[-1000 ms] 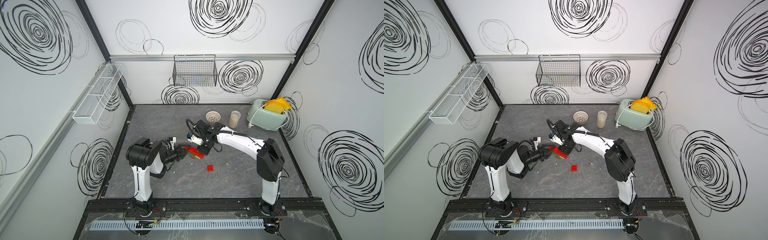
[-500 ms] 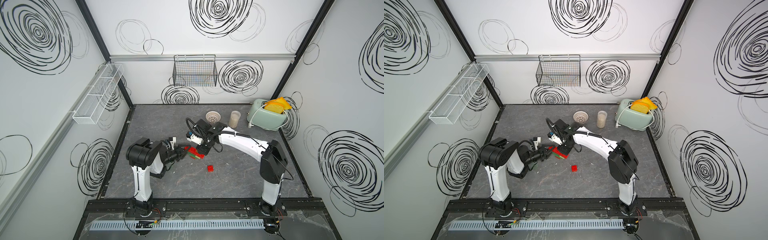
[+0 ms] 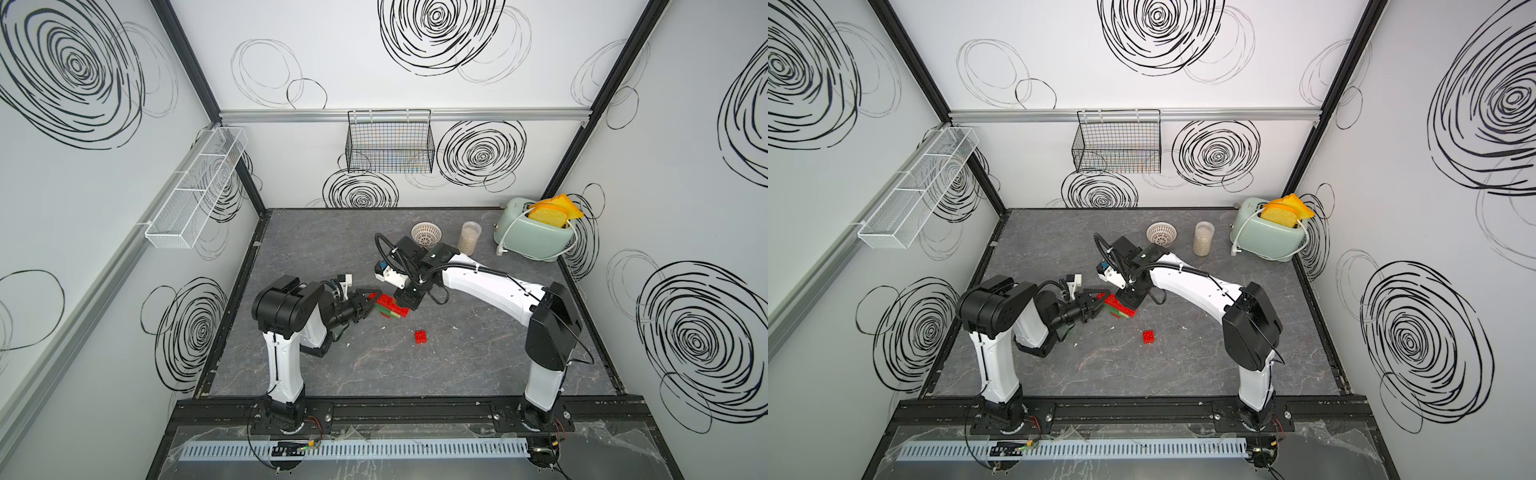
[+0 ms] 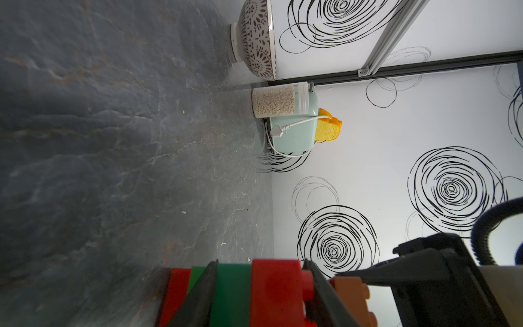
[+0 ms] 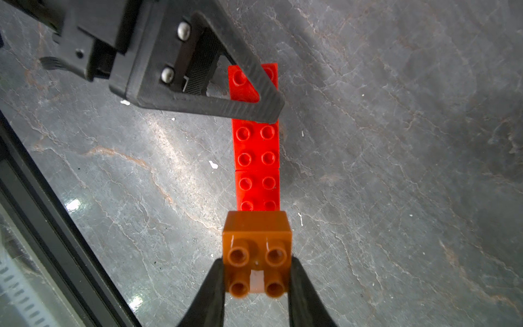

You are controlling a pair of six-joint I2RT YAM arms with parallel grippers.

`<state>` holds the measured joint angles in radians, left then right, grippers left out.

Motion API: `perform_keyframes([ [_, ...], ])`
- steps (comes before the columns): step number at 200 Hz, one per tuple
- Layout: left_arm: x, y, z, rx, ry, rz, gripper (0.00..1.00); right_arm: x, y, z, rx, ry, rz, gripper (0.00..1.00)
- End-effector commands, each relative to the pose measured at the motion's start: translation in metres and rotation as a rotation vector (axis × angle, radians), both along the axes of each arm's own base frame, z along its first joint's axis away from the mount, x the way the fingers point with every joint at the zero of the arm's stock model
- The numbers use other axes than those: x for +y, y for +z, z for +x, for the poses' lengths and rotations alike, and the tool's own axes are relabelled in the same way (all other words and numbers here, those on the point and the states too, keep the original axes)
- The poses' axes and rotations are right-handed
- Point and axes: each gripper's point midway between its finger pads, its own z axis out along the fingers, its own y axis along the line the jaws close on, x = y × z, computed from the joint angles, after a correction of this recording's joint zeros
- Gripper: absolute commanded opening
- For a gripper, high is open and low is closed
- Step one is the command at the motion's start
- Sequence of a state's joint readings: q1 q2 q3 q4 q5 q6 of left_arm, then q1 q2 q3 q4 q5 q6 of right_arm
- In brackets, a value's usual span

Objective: Assemble a heart with lego
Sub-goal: Assemble the lego brick with the lego brick.

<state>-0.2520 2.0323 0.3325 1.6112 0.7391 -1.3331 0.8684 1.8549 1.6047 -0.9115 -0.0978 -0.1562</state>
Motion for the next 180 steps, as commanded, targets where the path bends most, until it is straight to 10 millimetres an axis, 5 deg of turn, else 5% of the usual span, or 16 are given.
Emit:
perform_keyframes([
  [1, 0.004, 0.024, -0.001, -0.156, 0.022, -0.023, 0.21, -0.003, -0.015, -0.006, 0.041, -0.007, -0.042, 0.23],
  [180, 0.006, 0.027, 0.001, -0.166, 0.025, -0.028, 0.21, -0.013, -0.065, -0.016, 0.115, 0.031, -0.183, 0.24],
])
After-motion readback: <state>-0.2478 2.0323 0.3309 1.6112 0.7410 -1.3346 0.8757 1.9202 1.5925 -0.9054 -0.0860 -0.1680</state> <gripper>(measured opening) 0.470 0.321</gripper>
